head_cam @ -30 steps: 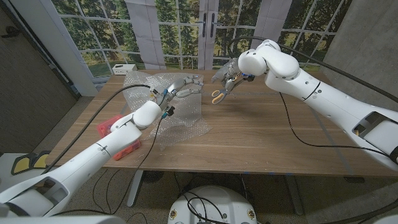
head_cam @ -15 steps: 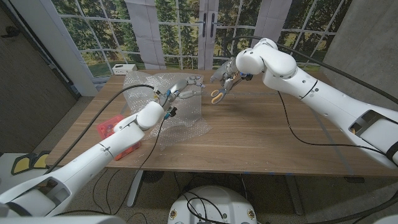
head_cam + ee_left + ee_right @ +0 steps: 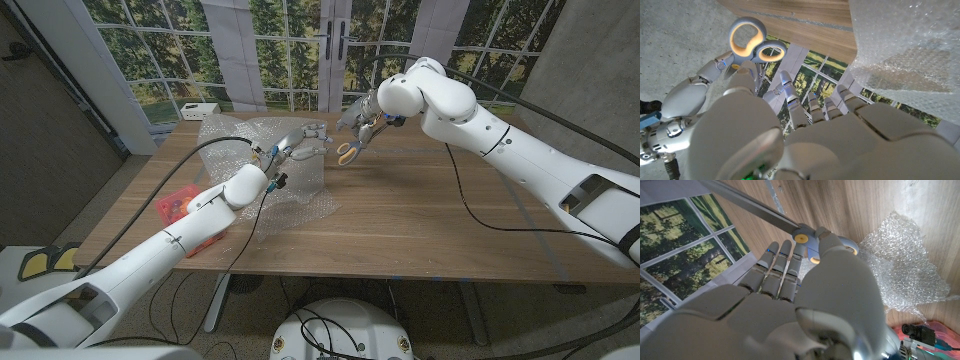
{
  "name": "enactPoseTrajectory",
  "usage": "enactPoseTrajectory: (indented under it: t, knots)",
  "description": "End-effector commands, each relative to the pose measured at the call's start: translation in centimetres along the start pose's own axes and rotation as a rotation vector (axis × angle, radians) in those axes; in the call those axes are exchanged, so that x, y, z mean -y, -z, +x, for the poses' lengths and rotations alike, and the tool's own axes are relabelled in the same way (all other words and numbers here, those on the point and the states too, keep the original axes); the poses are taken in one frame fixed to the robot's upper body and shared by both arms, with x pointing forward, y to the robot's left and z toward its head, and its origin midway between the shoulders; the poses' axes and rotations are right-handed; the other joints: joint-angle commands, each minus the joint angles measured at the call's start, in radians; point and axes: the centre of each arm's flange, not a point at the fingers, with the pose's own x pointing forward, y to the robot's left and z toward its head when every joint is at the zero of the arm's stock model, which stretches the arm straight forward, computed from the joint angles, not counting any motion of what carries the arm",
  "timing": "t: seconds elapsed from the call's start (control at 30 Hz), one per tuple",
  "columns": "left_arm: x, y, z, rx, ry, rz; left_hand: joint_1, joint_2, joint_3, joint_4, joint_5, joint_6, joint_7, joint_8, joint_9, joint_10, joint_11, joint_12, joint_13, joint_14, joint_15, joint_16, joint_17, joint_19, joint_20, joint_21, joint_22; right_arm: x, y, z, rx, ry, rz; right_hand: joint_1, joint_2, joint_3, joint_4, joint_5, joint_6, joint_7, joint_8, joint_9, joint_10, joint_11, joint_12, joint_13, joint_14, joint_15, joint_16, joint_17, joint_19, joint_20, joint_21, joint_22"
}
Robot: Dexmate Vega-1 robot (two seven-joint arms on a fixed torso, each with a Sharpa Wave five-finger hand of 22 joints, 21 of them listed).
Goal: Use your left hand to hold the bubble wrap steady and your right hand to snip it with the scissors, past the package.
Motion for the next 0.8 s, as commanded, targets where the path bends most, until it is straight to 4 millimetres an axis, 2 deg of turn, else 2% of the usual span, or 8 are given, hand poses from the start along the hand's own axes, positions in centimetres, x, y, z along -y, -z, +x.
enactPoseTrajectory:
  t: [0.03,0.27,0.3,0.53,0.8]
  knots:
    - [0.46,0.08,0.47,0.017,0.051,-0.022,-0.002,0.037,-0.003,0.018,0.011,-0.017,-0.017,-0.020,-0.004,0.001,0.007,0.005,0.003,-0.002,-0.019,0.003,0.003,0.001,0.004,0.000,0.003,0.38,-0.47,-0.31,0.007,0.008,-0.011,0.006,0.006,0.006,0.003,0.010,-0.002,0.002,0.005,0.001,0.114,-0.116,0.061,0.089,0.009,-0.164,-0.004,0.003,-0.005,0.005,0.001,0.002]
    - [0.75,0.10,0.59,0.037,0.072,-0.047,0.003,0.062,-0.004,0.025,0.014,-0.033,-0.036,-0.037,-0.009,-0.006,0.005,0.002,0.003,-0.005,-0.019,0.002,0.002,-0.002,0.003,0.000,0.003,0.45,-0.28,0.08,0.002,-0.008,-0.003,0.007,0.006,0.007,0.002,0.011,-0.001,0.002,0.006,0.001,0.115,-0.114,0.061,0.087,0.009,-0.164,-0.006,0.005,-0.007,0.007,0.000,0.002]
    - [0.79,0.10,0.59,0.038,0.074,-0.048,0.006,0.069,-0.005,0.027,0.014,-0.042,-0.045,-0.043,-0.010,-0.006,0.002,0.002,0.002,-0.005,-0.020,0.002,0.002,-0.002,0.003,0.000,0.003,0.43,-0.28,0.08,0.002,-0.008,-0.002,0.007,0.006,0.007,0.002,0.011,0.000,0.002,0.006,0.001,0.117,-0.116,0.062,0.086,0.009,-0.164,-0.006,0.006,-0.008,0.007,0.000,0.002]
    - [1.04,0.32,0.57,0.030,0.087,-0.063,0.007,0.091,-0.008,0.035,0.013,-0.046,-0.043,-0.052,-0.014,-0.020,0.009,-0.004,0.001,-0.012,-0.022,0.000,0.002,-0.007,-0.004,-0.001,0.003,0.57,0.03,0.11,0.002,-0.016,0.014,0.005,0.005,0.007,0.003,0.013,0.000,0.004,0.006,0.001,0.117,-0.113,0.063,0.086,0.009,-0.162,-0.009,0.006,-0.008,0.008,0.000,0.002]
    - [1.23,0.35,0.51,0.020,0.094,-0.057,0.008,0.089,-0.020,0.035,0.009,-0.010,-0.031,-0.046,-0.019,-0.015,0.003,-0.002,0.000,-0.014,-0.021,0.000,0.001,-0.009,-0.003,0.000,0.003,0.90,-0.03,-0.20,-0.003,-0.007,0.003,0.004,0.006,0.007,0.004,0.015,0.002,0.004,0.006,0.001,0.114,-0.114,0.064,0.087,0.010,-0.162,-0.010,0.007,-0.009,0.009,0.000,0.002]
